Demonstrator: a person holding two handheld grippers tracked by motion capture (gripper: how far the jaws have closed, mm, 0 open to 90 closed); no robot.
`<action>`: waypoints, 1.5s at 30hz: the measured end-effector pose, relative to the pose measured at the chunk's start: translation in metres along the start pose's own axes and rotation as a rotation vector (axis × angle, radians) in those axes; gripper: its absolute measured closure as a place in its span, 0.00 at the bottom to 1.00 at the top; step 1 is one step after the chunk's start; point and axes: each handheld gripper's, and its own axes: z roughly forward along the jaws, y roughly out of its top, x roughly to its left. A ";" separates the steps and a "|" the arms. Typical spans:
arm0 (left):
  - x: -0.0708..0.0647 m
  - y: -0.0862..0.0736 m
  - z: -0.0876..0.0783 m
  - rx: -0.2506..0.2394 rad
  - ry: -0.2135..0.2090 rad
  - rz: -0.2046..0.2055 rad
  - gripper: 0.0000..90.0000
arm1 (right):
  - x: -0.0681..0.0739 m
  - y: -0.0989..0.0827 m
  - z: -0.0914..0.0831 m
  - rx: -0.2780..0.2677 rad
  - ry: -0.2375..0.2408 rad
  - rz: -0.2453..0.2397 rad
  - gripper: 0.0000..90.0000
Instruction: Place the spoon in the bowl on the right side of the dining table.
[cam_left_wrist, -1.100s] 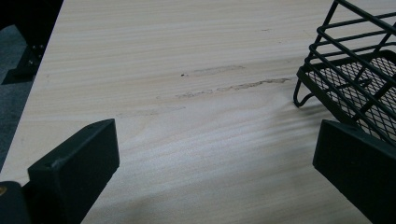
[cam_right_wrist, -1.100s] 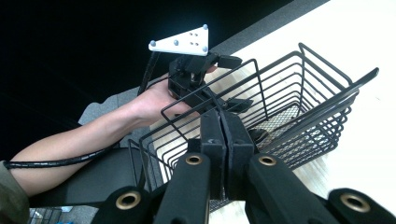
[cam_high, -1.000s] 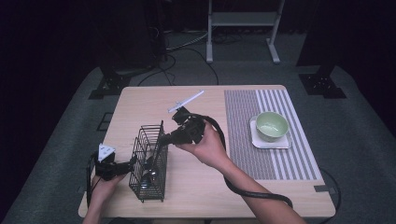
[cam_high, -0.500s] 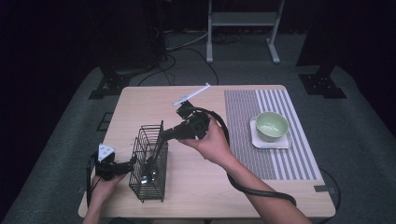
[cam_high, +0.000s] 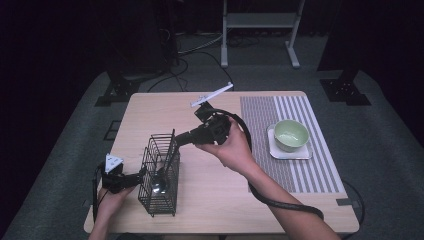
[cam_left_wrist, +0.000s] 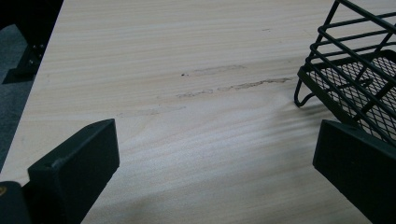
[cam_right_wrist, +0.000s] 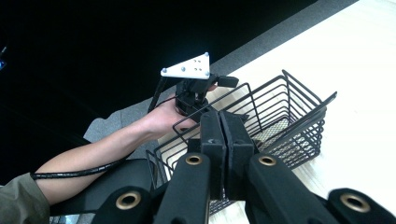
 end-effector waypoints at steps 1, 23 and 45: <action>0.000 0.000 0.000 0.000 0.000 0.000 0.00 | 0.000 0.000 -0.001 -0.002 -0.001 0.003 0.99; 0.000 0.000 0.000 -0.003 0.002 -0.002 0.00 | -0.006 -0.006 -0.020 -0.018 -0.009 0.019 0.98; 0.000 0.000 0.001 -0.001 0.004 0.004 0.00 | -0.022 -0.023 -0.047 -0.054 -0.004 0.075 0.99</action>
